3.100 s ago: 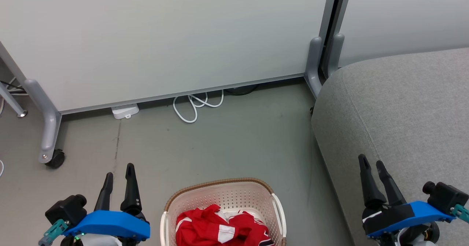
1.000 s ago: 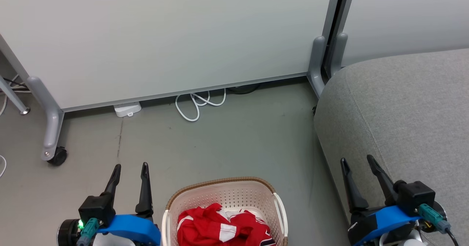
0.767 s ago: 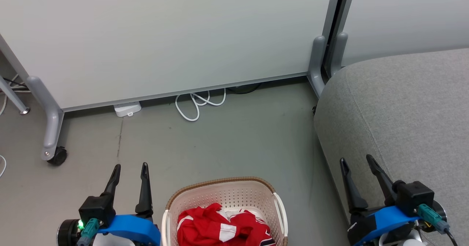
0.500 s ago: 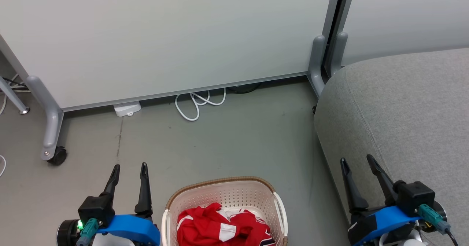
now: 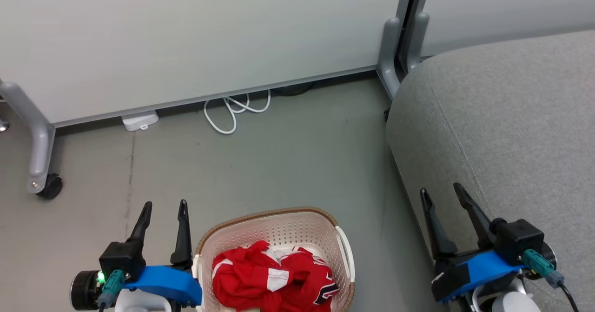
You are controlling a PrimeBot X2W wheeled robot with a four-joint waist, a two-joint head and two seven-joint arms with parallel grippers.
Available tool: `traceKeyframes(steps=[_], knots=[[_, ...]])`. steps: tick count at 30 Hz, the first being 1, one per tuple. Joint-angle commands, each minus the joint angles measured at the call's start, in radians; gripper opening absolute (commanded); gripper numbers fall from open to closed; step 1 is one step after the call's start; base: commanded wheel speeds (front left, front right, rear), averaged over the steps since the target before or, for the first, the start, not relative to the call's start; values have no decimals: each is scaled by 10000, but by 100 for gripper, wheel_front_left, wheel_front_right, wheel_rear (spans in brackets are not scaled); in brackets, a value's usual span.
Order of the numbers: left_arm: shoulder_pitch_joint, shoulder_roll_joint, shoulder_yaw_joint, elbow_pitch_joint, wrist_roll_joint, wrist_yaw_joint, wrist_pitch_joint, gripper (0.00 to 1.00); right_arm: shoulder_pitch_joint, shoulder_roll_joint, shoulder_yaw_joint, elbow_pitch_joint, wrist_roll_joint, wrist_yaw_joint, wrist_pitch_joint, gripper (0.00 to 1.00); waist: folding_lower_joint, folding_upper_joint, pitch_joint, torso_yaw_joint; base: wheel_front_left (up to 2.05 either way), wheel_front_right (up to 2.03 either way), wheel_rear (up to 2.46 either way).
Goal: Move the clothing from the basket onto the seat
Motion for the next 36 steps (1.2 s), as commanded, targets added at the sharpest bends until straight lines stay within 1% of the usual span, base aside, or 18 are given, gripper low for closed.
traceKeyframes(steps=[1, 9, 19, 23, 27, 36], knots=[[-212, 94, 3, 64, 62, 5, -49, 100, -242, -45, 75, -90, 8, 3, -31, 100, 0, 0, 418, -331, 0, 0, 0], [-990, 319, -371, 777, 375, -34, 36, 100, -869, -40, 537, -201, 135, 3, -181, 100, 0, 0, 1858, -1134, 0, 0, 0], [-2395, 727, -1420, 2223, 807, -252, 244, 100, -1879, -36, 1235, -165, 497, 4, -541, 100, 0, 0, 3912, -2049, 0, 0, 0], [-2993, 978, -1812, 2919, 704, -310, 295, 100, -2276, -32, 1366, -173, 587, 4, -650, 100, 0, 0, 4675, -2275, 0, 0, 0], [-3527, 1255, -2323, 3546, 639, -350, 414, 100, -2560, -31, 1520, -181, 689, 3, -740, 100, 0, 0, 5384, -2419, 0, 0, 0], [-4455, 1958, -4081, 4611, 413, -351, 820, 100, -3129, -29, 1807, -219, 996, 4, -861, 100, 0, 0, 6685, -2706, 0, 0, 0]])
